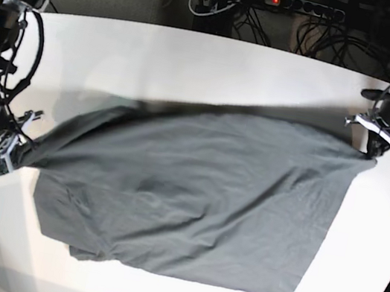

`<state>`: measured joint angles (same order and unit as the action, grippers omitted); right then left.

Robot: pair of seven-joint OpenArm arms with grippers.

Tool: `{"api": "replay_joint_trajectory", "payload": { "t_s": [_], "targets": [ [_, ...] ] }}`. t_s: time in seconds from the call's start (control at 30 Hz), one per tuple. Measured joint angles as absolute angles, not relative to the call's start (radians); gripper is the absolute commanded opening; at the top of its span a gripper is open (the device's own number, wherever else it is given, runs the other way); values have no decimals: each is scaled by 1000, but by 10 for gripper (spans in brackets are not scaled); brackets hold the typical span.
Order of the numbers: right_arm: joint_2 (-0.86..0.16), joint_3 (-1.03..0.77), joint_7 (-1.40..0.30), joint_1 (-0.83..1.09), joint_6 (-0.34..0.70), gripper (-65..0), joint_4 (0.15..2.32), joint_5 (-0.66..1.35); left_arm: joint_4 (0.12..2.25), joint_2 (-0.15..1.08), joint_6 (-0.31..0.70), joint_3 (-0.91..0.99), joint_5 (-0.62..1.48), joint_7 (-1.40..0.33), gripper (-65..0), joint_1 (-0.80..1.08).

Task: Layout the t-shirt on the table in an organized manner, then fold the t-shirt properly
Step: 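Lay the t-shirt flat on the table with both grippers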

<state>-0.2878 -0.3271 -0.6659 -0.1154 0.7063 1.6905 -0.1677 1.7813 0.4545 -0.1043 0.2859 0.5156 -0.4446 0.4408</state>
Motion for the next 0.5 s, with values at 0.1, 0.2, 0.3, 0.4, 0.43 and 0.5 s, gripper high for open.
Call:
{"api": "replay_joint_trajectory", "payload": {
  "t_s": [0.1, 0.2, 0.3, 0.4, 0.43, 0.5],
  "targets": [
    [-279, -324, -673, -103, 707, -650, 1688, -168, 1780, 455, -109, 286, 516, -445, -649, 474],
    [-280, -323, -670, -102, 707, -650, 1688, -168, 1782, 443, -109, 286, 516, -444, -649, 508],
    [-279, -322, -670, -105, 707, -650, 1688, -168, 1782, 411, -109, 287, 509, -445, -649, 535],
    [-285, -288, -673, -107, 707, -650, 1688, -175, 1780, 411, -105, 287, 508, -450, -649, 539],
    [-285, -273, -673, -107, 707, -650, 1688, -175, 1780, 413, -105, 287, 508, -445, -649, 538],
    [-282, -254, -669, -105, 707, -634, 1688, -163, 1780, 413, -105, 287, 508, -445, -649, 538]
  ]
}}
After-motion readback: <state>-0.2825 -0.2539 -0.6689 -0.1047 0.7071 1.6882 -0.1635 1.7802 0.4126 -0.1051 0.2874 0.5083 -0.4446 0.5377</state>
